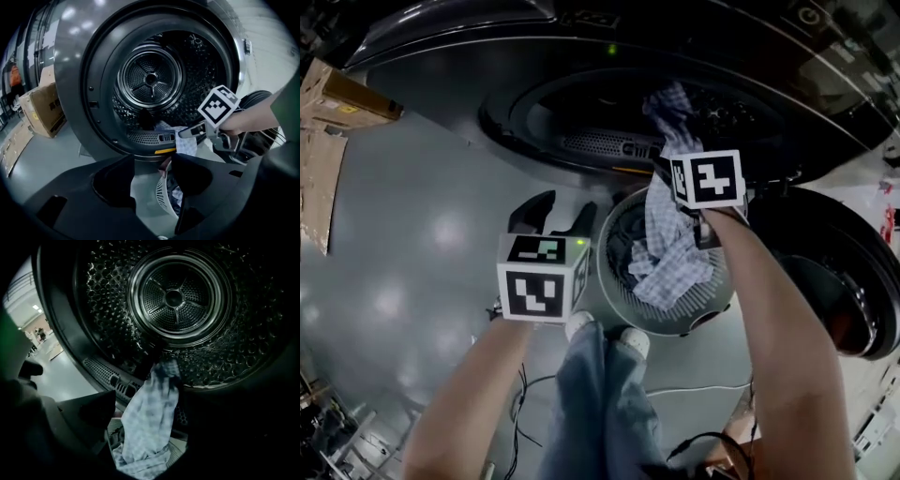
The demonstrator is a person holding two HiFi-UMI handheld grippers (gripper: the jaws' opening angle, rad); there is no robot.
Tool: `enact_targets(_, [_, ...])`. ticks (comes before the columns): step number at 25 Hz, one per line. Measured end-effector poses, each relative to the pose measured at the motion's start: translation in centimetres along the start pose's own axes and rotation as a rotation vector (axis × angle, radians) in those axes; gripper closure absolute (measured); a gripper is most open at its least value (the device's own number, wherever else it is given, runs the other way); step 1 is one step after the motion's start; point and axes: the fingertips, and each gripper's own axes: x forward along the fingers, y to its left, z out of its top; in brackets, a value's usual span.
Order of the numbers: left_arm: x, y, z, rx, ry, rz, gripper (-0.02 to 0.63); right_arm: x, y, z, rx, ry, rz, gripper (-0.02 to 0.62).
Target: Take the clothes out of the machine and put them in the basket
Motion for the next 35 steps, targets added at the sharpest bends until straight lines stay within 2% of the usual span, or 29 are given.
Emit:
enact_targets(3, [0.4,0.4,0.0,0.045,-0.002,-0.009,0.364,2.1,-0.4,-0.7,-0.023,0.038,-0.035,0.137])
enact_targets(7, [0.8,1.0,0.1,0.09,-0.002,-0.022,0.365,3.3,-1.3,-2.8,-0.068,0.12,-0.152,0.155])
enact_targets(10, [1.0,1.4,0.3,0.091,-0.009,-0.022,0.367,3.3,-1.5,-2.0,-0.111,0.099,-0.207,0.173])
enact_targets(12, [1.0,1.6,0.4,0.086,-0.013,-0.019,0.37,2.7,-2.2,-1.6,-0.168,0.104,-0.239,0.268])
enact_targets(13, [0.9,1.7,0.4,0.082,-0.015,-0.017,0.371,2.2,-2.5,-1.7,-0.179,0.117,-0.246,0.393])
enact_targets(14, [0.7,1.7,0.5,0.077,-0.018,-0.017,0.373,1.7,-2.6,-2.0,-0.17,0.128,-0.241,0.545])
enact_targets(18, [-0.1,0.9,0.6,0.076,-0.018,-0.023,0.377,0.4,-1.1,-3.0,-0.057,0.114,-0.122,0.548])
enact_targets(20, [-0.6,0.5,0.5,0.08,-0.012,-0.023,0.377,-0.5,-0.3,-3.3,-0.073,0.094,-0.081,0.548])
enact_targets(22, [-1.1,0.0,0.8,0.071,-0.015,-0.021,0.379,-1.7,-0.1,-3.7,-0.099,0.087,-0.078,0.548])
enact_targets(27, [-2.5,-1.6,1.2,0.038,-0.031,-0.016,0.387,-4.9,0.8,-5.1,-0.082,0.055,-0.025,0.548])
enact_targets(31, [-3.8,-3.4,1.2,0.019,-0.027,-0.019,0.391,-8.3,1.4,-5.1,-0.137,-0.002,0.009,0.548])
enact_targets(35, [-5.0,-5.2,0.7,-0.005,-0.026,-0.022,0.394,-11.3,1.9,-6.6,-0.117,-0.003,0.06,0.548])
